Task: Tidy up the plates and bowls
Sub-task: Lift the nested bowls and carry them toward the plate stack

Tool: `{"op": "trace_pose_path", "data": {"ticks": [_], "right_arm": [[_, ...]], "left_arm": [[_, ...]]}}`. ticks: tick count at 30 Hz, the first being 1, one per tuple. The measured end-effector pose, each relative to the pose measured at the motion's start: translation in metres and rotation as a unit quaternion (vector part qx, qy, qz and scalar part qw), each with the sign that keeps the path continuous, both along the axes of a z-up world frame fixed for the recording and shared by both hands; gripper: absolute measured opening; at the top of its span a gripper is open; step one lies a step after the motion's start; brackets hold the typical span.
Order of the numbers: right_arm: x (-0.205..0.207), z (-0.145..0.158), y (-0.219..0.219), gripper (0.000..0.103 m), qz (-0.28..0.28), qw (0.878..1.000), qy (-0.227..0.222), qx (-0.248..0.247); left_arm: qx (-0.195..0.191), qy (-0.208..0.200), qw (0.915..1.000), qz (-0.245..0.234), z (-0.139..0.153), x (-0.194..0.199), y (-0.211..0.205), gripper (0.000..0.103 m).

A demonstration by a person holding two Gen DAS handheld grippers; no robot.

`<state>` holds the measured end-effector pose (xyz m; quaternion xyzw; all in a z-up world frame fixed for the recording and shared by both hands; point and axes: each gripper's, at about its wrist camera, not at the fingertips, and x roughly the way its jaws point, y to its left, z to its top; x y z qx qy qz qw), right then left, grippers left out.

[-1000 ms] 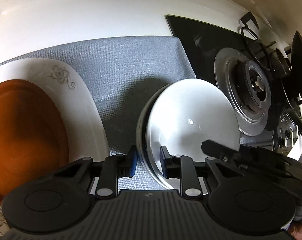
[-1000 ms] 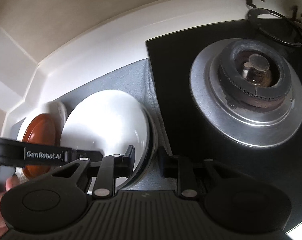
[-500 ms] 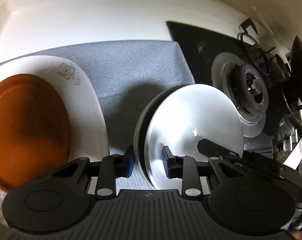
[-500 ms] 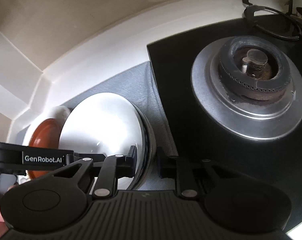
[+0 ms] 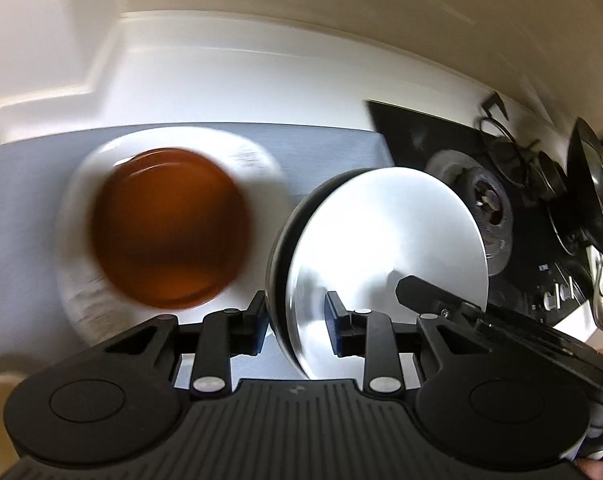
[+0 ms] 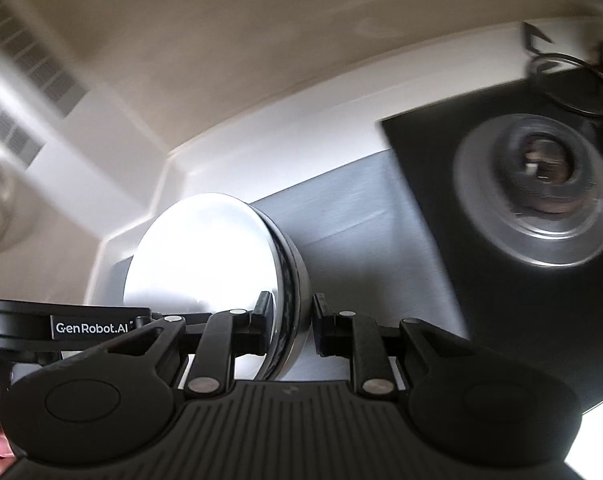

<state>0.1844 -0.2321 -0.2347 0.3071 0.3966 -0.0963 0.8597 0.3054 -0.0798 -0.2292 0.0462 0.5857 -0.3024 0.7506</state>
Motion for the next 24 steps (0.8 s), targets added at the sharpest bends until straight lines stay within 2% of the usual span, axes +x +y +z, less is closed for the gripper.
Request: {"op": "trace_pose_path", "data": {"ticks": [5, 11, 17, 24], "right_arm": [[0.02, 0.007, 0.047, 0.022, 0.053, 0.998, 0.004, 0.02], [0.043, 0.007, 0.109, 0.023, 0.125, 0.991, 0.013, 0.035], [0.068, 0.015, 0.174, 0.023, 0.205, 0.978, 0.019, 0.029], [0.09, 0.01, 0.22, 0.024, 0.27, 0.962, 0.033, 0.018]], "left_arm": [[0.009, 0.011, 0.9984, 0.056, 0.01, 0.001, 0.063, 0.035], [0.025, 0.031, 0.992, 0.12, 0.012, 0.0, 0.141, 0.035], [0.015, 0.089, 0.9795, 0.18, 0.008, 0.004, 0.222, 0.035], [0.011, 0.109, 0.9657, 0.235, -0.001, 0.004, 0.282, 0.034]]}}
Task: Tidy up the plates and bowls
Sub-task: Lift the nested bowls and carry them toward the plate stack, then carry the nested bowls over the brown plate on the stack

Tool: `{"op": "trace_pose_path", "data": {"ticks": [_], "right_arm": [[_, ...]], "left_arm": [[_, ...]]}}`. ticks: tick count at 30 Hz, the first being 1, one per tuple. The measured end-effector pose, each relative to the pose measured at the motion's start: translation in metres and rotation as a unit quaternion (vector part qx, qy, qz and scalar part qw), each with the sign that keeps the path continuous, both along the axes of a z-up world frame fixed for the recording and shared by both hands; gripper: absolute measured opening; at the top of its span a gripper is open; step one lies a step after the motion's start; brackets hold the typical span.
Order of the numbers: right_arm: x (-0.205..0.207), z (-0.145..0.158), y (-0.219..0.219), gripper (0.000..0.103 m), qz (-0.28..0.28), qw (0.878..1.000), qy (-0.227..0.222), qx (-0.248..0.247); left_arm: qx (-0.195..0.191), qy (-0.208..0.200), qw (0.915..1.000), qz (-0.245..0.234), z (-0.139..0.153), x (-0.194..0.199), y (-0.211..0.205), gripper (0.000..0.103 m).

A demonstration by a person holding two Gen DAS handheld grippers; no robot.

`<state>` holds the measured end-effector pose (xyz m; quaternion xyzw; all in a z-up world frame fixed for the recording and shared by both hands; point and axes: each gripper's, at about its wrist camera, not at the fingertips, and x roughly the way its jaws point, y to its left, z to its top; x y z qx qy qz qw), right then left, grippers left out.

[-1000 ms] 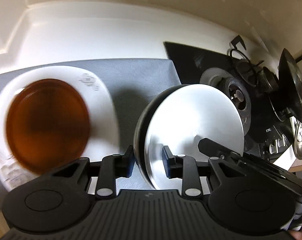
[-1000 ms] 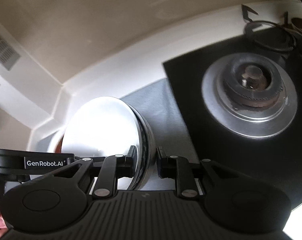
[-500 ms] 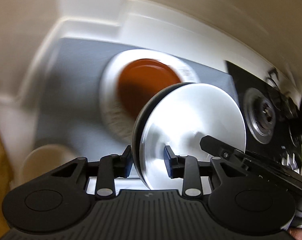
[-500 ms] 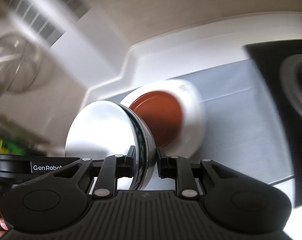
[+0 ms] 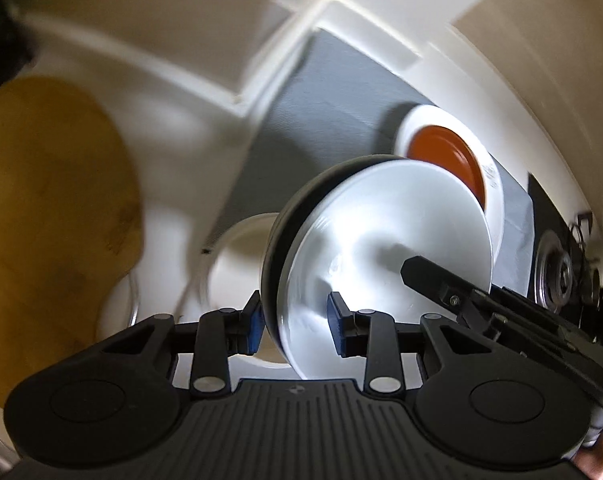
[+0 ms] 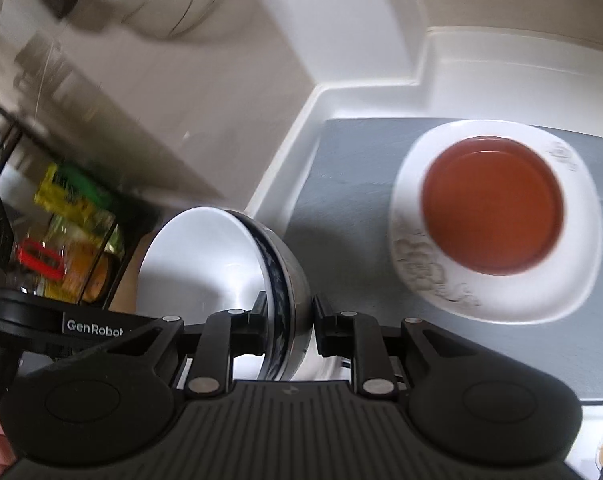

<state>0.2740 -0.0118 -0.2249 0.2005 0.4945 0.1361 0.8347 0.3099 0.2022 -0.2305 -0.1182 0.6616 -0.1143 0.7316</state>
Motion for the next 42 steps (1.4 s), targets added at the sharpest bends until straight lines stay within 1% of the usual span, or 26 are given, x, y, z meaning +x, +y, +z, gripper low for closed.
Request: {"op": "trace_pose_path", "data": {"ticks": [4, 7, 11, 16, 19, 22, 27, 31, 32, 35, 37, 42], "right_arm": [[0.006, -0.008, 0.012, 0.024, 0.023, 1.0, 0.014, -0.01], [0.004, -0.015, 0.017, 0.024, 0.035, 0.999, 0.021, -0.022], [0.004, -0.027, 0.02, 0.024, 0.04, 0.998, 0.041, -0.032], [0.005, -0.041, 0.023, 0.023, 0.045, 0.997, 0.054, -0.045], [0.007, -0.047, 0.024, 0.024, 0.046, 0.996, 0.061, -0.052], [0.007, -0.052, 0.028, 0.025, 0.057, 0.994, 0.063, -0.065], [0.006, -0.055, 0.027, 0.028, 0.071, 0.993, 0.077, -0.061], [0.002, -0.052, 0.026, 0.029, 0.079, 0.992, 0.076, -0.06], [0.001, -0.052, 0.027, 0.029, 0.079, 0.992, 0.073, -0.058], [0.0, -0.051, 0.025, 0.029, 0.077, 0.993, 0.072, -0.052], [-0.001, -0.051, 0.024, 0.029, 0.076, 0.993, 0.072, -0.053], [-0.003, -0.043, 0.015, 0.029, 0.066, 0.995, 0.061, -0.052]], "left_arm": [[-0.004, 0.016, 0.9998, 0.012, -0.01, 0.001, 0.018, 0.033], [-0.008, 0.026, 0.9996, 0.011, -0.02, 0.001, 0.018, 0.034], [-0.014, 0.046, 0.9988, 0.007, -0.034, 0.0, 0.02, 0.034], [-0.018, 0.055, 0.9983, -0.003, -0.046, 0.001, 0.021, 0.033], [-0.025, 0.06, 0.9978, -0.005, -0.05, 0.002, 0.026, 0.032], [-0.031, 0.062, 0.9976, -0.007, -0.052, 0.004, 0.023, 0.032], [-0.043, 0.064, 0.9971, -0.002, -0.052, 0.002, 0.031, 0.033], [-0.042, 0.047, 0.998, -0.002, -0.041, -0.001, 0.039, 0.042], [-0.039, 0.045, 0.9982, -0.001, -0.04, -0.002, 0.041, 0.042], [-0.053, 0.045, 0.9976, 0.004, -0.04, -0.002, 0.048, 0.042], [-0.055, 0.042, 0.9976, 0.006, -0.037, -0.002, 0.05, 0.039], [-0.047, 0.005, 0.9989, -0.008, -0.02, -0.009, 0.053, 0.038]]}}
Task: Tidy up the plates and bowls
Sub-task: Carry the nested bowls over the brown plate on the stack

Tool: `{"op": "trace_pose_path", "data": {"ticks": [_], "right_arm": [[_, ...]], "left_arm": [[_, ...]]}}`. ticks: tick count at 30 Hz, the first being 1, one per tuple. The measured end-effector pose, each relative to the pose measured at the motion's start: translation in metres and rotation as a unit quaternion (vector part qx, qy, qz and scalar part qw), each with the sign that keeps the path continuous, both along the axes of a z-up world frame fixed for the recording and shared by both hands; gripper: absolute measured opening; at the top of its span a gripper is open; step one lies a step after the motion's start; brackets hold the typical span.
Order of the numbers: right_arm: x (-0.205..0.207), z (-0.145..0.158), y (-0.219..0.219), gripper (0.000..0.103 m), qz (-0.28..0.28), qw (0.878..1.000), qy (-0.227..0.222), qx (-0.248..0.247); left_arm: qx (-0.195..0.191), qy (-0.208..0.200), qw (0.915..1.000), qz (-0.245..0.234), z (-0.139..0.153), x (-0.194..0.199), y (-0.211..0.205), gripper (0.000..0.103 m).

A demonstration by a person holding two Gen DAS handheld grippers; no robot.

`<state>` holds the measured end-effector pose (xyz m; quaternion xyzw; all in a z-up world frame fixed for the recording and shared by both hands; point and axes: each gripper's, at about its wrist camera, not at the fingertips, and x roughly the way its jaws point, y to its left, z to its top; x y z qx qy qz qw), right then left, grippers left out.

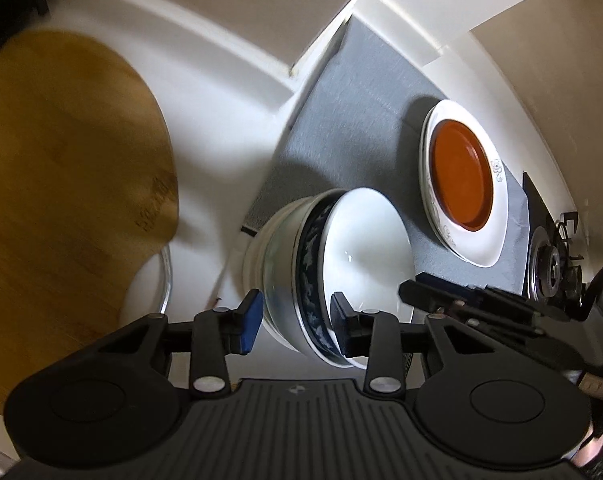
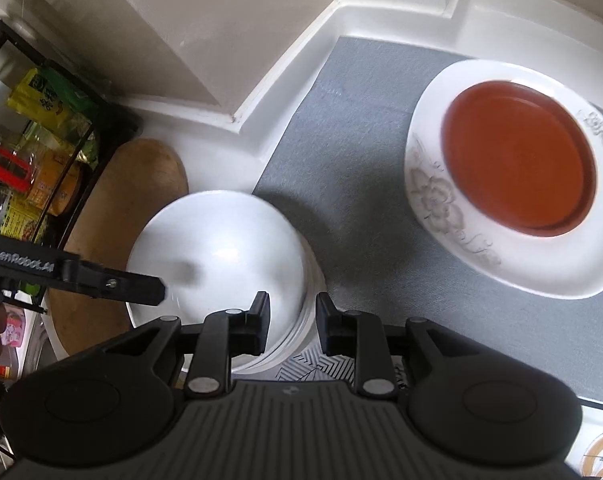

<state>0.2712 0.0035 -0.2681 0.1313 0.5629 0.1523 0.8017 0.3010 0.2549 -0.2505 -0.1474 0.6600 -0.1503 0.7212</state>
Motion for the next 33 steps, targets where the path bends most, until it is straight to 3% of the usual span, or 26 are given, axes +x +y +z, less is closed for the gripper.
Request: {"op": "trace_pose_path", "data": {"ticks": [4, 6, 9, 13, 19, 23, 24, 27, 33], "right_arm": [[0.002, 0.0, -0.006, 0.029, -0.01, 1.0, -0.003, -0.002], [0.002, -0.002, -0.006, 0.029, -0.012, 1.0, -0.002, 0.002], [0.0, -0.003, -0.004, 0.029, -0.002, 1.0, -0.009, 0.007], [0.001, -0.003, -0.004, 0.029, -0.008, 1.0, -0.009, 0.009], [0.009, -0.012, -0.015, 0.032, -0.04, 0.998, 0.016, 0.043], [0.015, 0.002, -0.007, 0.032, -0.02, 0.999, -0.025, 0.035], [0.018, 0.006, -0.005, 0.031, -0.011, 0.999, -0.034, 0.037], [0.026, 0.008, 0.0, 0.009, 0.015, 0.998, -0.043, 0.039], [0.031, -0.001, -0.003, 0.01, 0.003, 0.998, -0.032, 0.054]], "left_arm": [[0.008, -0.025, 0.9996, -0.013, -0.001, -0.003, 0.0, 0.039], [0.004, -0.018, 0.9998, -0.01, -0.011, -0.001, 0.001, 0.036], [-0.014, 0.027, 0.9995, 0.012, -0.034, 0.001, 0.009, 0.034], [-0.019, 0.036, 0.9991, 0.013, -0.043, 0.003, 0.009, 0.034], [-0.001, 0.025, 0.9997, 0.006, -0.04, 0.014, 0.006, 0.04], [0.002, -0.015, 0.9999, 0.001, -0.021, 0.021, 0.007, 0.039], [-0.001, -0.026, 0.9997, -0.003, -0.016, 0.023, 0.007, 0.039], [-0.008, -0.033, 0.9994, -0.01, -0.013, 0.03, 0.006, 0.035], [-0.046, 0.009, 0.9989, 0.001, -0.035, 0.036, 0.01, 0.03]]}}
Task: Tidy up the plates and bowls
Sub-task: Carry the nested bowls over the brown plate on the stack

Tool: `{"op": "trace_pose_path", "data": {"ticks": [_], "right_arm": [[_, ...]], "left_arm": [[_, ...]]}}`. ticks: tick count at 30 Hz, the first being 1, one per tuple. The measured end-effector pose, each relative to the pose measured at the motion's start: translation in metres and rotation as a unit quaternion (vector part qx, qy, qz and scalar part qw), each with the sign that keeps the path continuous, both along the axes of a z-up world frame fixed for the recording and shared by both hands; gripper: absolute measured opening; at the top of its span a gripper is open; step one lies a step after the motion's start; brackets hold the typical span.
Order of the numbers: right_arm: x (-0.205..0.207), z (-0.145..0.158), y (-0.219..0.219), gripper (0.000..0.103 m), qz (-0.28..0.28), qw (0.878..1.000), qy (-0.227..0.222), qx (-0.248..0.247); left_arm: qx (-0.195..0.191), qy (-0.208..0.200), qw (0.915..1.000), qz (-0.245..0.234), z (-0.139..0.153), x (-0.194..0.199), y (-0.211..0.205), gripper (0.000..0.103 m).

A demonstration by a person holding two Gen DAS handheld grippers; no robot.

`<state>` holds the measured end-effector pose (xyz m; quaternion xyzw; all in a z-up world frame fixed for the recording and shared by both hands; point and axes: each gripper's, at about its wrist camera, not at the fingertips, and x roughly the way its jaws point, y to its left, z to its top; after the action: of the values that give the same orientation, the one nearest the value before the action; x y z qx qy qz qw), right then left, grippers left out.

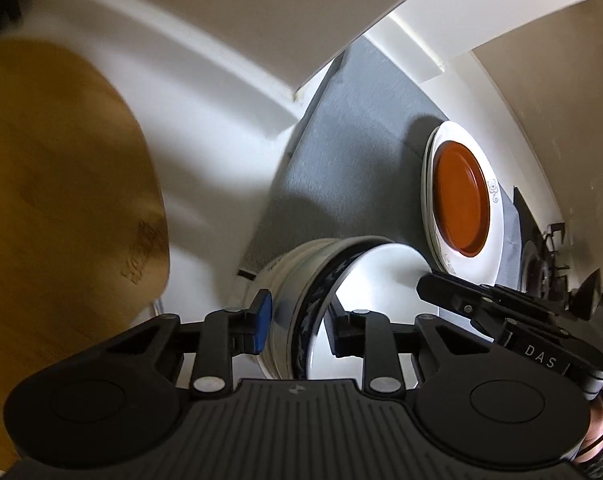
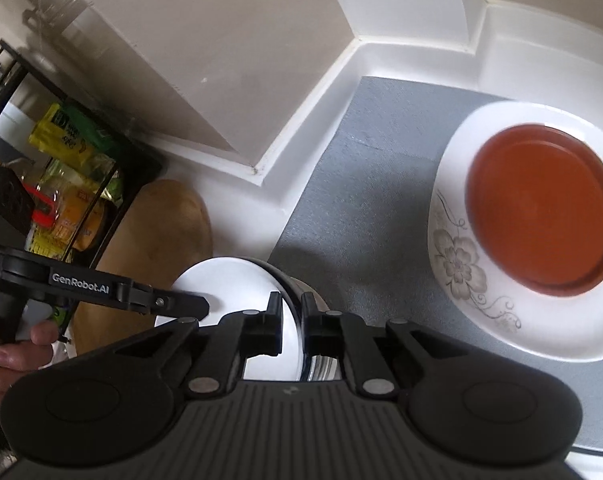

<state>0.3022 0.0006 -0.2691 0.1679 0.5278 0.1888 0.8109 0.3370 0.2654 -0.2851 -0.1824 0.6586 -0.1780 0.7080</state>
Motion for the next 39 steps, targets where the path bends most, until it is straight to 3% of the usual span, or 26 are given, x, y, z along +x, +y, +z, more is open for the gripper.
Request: {"op": "trace_pose_path", "data": {"ticks": [3, 6, 9, 11, 14, 17, 19, 21, 39], "right_arm": [[-0.003, 0.003, 0.003, 0.013, -0.003, 1.0, -0.002, -0.013], [-0.008, 0.002, 0.001, 0.039, -0.003, 1.0, 0.0, -0.015], [-0.013, -0.017, -0.008, 0.04, -0.02, 0.999, 0.034, 0.014], [-0.016, -0.037, -0.016, 0.041, -0.041, 0.996, 0.065, 0.049], [-0.022, -0.07, -0.026, 0.056, -0.073, 0.983, 0.114, 0.124], [-0.031, -0.079, -0.037, 0.052, -0.11, 0.974, 0.121, 0.159], [-0.037, -0.072, -0.04, 0.043, -0.11, 0.975, 0.105, 0.16], [-0.04, -0.066, -0.042, 0.04, -0.104, 0.976, 0.103, 0.16], [-0.061, -0.03, -0.072, 0.039, -0.149, 0.976, 0.066, 0.145]], "left_arm": [[-0.002, 0.001, 1.0, 0.004, -0.004, -0.002, 0.001, 0.032], [0.005, 0.011, 0.9999, 0.003, -0.011, -0.003, 0.002, 0.047], [0.006, 0.031, 0.9995, 0.006, -0.027, -0.004, 0.004, 0.061], [0.003, 0.047, 0.9989, 0.006, -0.038, -0.006, 0.003, 0.06], [-0.029, 0.072, 0.9969, -0.007, -0.052, -0.01, -0.007, 0.06], [-0.012, 0.059, 0.998, -0.021, -0.045, -0.014, -0.013, 0.055], [-0.004, 0.058, 0.9979, -0.026, -0.037, -0.015, -0.013, 0.047], [0.0, 0.054, 0.9979, -0.035, -0.032, -0.017, -0.012, 0.041], [0.022, 0.027, 0.9974, -0.062, 0.001, -0.02, -0.054, 0.041]]}}
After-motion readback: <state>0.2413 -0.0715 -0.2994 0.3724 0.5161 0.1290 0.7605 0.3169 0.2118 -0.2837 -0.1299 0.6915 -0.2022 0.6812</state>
